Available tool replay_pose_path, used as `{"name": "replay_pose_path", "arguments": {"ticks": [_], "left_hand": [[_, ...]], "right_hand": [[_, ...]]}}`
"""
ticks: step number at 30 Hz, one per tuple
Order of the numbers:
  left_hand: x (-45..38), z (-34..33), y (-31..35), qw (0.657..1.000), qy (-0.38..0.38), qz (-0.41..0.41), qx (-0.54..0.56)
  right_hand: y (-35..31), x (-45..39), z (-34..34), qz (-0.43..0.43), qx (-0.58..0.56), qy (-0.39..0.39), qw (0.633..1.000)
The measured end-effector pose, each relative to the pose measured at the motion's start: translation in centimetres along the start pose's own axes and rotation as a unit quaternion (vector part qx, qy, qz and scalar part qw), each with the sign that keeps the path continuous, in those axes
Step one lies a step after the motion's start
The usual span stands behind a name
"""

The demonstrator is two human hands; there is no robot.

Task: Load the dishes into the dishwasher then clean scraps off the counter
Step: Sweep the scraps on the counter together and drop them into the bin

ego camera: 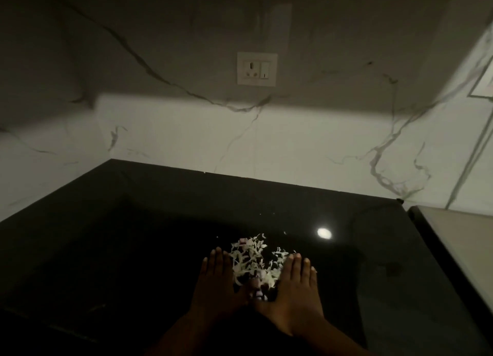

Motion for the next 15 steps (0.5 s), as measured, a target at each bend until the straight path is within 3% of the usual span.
{"name": "replay_pose_path", "arguments": {"ticks": [6, 8, 10, 12, 15], "left_hand": [[-3.3, 0.3, 0.1, 0.998, 0.033, -0.037, -0.025], [-3.4, 0.9, -0.4, 0.995, 0.078, -0.041, -0.045], [-3.2, 1.0, -0.9, 0.998, 0.063, -0.012, -0.007], [-3.1, 1.3, -1.0, 0.999, 0.048, 0.007, 0.017], [-2.8, 2.0, -0.9, 0.997, 0.074, 0.019, 0.026]], "right_hand": [[-2.1, -6.8, -0.1, 0.094, 0.018, -0.065, 0.993], [-3.1, -7.8, -0.5, 0.151, -0.035, -0.092, 0.984], [-3.4, -8.7, 0.6, 0.196, -0.175, -0.110, 0.958], [-2.5, -11.2, 3.2, 0.203, -0.278, -0.067, 0.937], [-1.0, -16.9, 5.0, 0.209, -0.196, -0.030, 0.958]]}}
Point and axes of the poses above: each hand's wrist, its own x-axis away from the middle knuckle, its own z-axis out of the back of the hand, y = z × x, the point moved 8 cm from there along -x, towards the middle knuckle, and after that the axes turned 3 degrees about y, right-handed, at the moved point
